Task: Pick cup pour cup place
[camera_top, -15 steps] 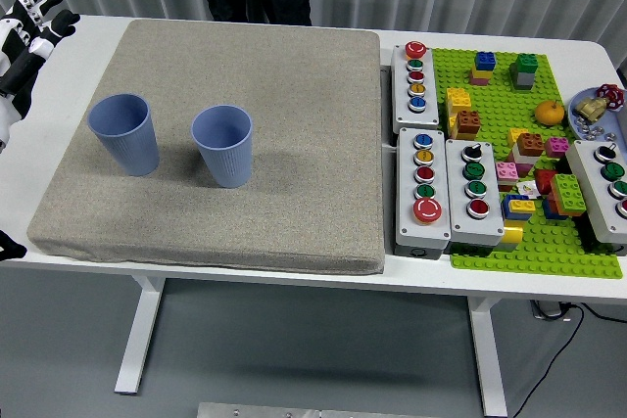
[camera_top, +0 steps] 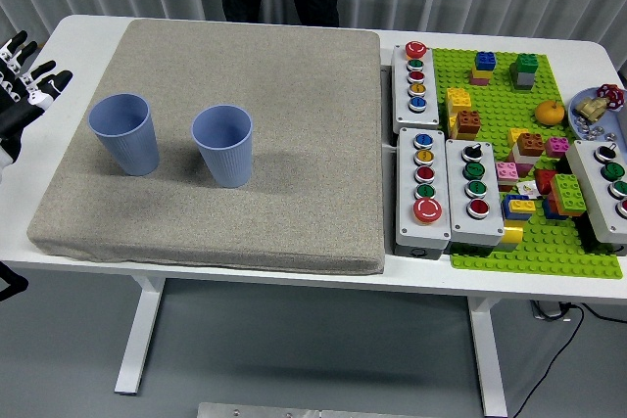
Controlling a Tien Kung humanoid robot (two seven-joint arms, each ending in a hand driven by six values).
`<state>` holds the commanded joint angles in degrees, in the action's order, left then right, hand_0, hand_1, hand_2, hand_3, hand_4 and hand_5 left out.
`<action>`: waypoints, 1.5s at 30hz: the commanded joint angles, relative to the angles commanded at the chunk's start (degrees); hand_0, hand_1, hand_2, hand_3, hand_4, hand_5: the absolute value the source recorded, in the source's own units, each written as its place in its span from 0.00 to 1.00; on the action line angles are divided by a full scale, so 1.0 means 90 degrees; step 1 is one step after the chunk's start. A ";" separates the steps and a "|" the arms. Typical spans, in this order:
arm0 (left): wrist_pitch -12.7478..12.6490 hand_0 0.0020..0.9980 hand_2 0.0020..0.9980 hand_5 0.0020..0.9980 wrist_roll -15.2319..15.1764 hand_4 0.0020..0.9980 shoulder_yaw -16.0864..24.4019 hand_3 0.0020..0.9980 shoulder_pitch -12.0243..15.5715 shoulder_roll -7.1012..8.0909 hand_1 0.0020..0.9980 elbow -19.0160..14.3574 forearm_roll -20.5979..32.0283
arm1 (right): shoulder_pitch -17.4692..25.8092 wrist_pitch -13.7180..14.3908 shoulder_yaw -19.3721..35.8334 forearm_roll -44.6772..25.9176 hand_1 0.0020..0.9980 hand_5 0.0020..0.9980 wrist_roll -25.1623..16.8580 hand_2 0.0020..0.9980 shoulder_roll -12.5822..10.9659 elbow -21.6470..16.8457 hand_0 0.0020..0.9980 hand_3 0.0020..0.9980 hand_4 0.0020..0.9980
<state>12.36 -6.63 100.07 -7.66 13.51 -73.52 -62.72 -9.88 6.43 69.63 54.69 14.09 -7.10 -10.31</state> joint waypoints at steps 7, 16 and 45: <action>0.0210 0.82 1.00 0.30 0.0007 0.92 -0.0272 1.00 0.0030 -0.0096 0.82 0.0344 0.0902 | -0.0012 -0.0002 0.0001 0.0007 0.72 0.43 0.0007 0.74 -0.0003 0.0000 0.74 0.64 0.18; 0.0192 0.82 0.99 0.30 -0.0039 0.92 -0.0513 1.00 0.0019 -0.0045 0.81 0.0356 0.0709 | -0.0021 -0.0005 -0.0003 -0.0001 0.72 0.43 0.0011 0.74 -0.0001 0.0000 0.74 0.64 0.18; 0.0994 0.88 1.00 0.27 0.0048 0.91 -0.0908 1.00 -0.0158 0.0249 0.87 0.0784 0.0230 | -0.0014 -0.0025 -0.0127 -0.0105 0.72 0.44 0.0031 0.74 0.0037 0.0000 0.74 0.64 0.18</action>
<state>21.31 -6.20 91.90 -9.08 15.76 -66.46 -60.66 -10.01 6.20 68.49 53.74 14.37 -6.77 -10.31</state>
